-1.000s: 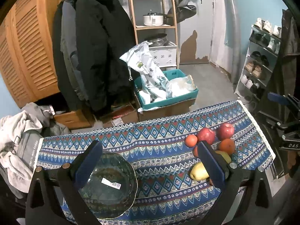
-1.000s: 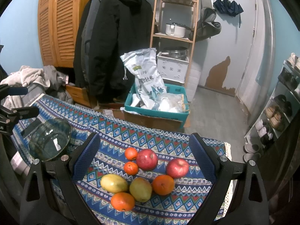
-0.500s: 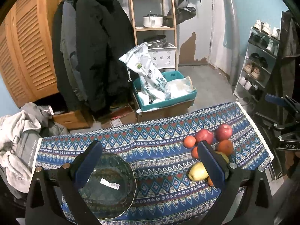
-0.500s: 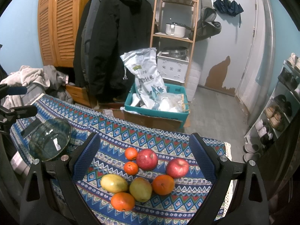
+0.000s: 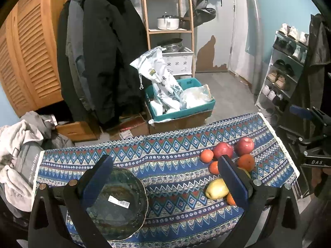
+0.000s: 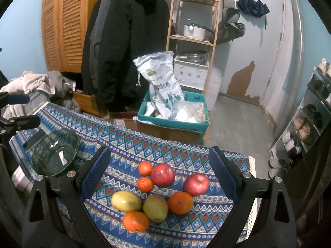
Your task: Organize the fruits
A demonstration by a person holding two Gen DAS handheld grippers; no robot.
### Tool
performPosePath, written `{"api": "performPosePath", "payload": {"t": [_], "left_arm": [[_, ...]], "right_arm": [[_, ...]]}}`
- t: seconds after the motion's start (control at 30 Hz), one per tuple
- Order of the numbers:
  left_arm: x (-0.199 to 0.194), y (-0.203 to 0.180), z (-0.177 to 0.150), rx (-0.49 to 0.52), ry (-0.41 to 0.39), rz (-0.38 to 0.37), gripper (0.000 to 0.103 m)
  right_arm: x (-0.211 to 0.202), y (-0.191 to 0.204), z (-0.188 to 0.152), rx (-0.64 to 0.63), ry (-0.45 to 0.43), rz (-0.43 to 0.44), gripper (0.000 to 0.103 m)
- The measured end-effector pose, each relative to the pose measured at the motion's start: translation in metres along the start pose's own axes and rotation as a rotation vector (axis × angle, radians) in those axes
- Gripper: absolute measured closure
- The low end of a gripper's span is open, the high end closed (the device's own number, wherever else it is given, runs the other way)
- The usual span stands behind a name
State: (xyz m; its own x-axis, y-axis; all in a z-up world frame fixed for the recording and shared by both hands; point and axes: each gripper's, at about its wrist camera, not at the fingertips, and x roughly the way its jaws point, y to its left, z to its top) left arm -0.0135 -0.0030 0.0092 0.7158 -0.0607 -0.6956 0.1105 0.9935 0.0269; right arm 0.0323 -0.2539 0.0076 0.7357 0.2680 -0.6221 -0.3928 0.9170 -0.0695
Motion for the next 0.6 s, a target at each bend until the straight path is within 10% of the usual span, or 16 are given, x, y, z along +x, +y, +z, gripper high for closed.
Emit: {"api": "performPosePath", "payload": {"t": [0.6], "left_arm": [[-0.0003,-0.0011,0.0025,0.011,-0.004,0.013,0.001]], "right_arm": [[0.0008,-0.0012,-0.0024,0.001,0.002,-0.003,0.009]]}}
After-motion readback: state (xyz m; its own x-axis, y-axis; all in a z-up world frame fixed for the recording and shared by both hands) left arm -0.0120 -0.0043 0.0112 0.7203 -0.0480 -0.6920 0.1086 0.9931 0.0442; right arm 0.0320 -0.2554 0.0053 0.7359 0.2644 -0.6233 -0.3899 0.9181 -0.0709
